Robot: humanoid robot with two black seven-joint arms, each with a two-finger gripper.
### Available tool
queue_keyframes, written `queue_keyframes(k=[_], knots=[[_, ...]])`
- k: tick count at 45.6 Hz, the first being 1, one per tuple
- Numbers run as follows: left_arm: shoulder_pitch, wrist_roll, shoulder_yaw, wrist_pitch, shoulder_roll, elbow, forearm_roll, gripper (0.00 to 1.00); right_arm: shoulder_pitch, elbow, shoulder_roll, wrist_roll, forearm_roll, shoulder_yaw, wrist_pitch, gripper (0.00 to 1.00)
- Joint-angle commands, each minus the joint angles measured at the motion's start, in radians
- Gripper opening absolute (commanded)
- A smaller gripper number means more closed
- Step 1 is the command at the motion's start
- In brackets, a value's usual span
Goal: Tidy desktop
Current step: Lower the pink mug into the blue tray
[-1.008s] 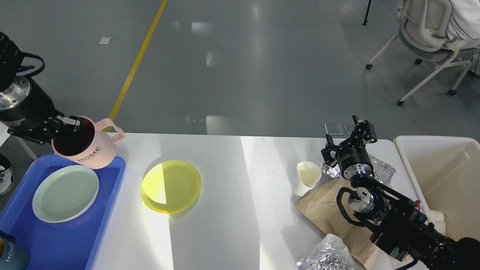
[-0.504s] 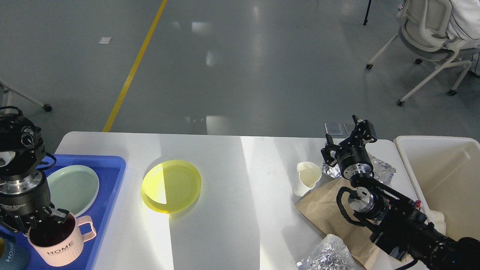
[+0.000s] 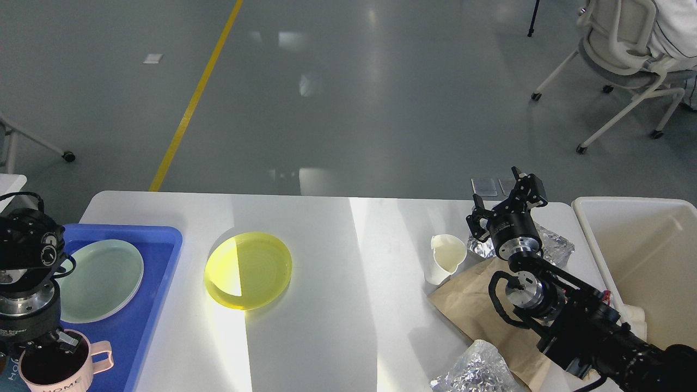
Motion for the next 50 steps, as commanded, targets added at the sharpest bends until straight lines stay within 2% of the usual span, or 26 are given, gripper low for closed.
queue_keyframes(k=[1,6,16,25,50], knots=[[0.034,-0.007,0.016,0.108,-0.027,0.002,0.001,0.03,0.0,0.0,0.001,0.001,0.0,0.0,0.0,1.0],[0.071,-0.007,0.016,0.165,-0.028,0.003,0.0,0.03,0.0,0.0,0.001,0.0,0.0,0.0,0.0,1.0],[0.104,-0.007,0.041,0.223,-0.039,0.006,0.003,0.03,0.0,0.0,0.001,0.0,0.0,0.0,0.0,1.0],[0.115,-0.009,0.073,0.335,-0.067,0.008,0.001,0.05,0.0,0.0,0.001,0.0,0.0,0.0,0.0,1.0],[0.167,-0.011,0.071,0.369,-0.086,0.043,-0.005,0.1,0.0,-0.001,0.001,0.0,0.0,0.0,0.0,1.0]])
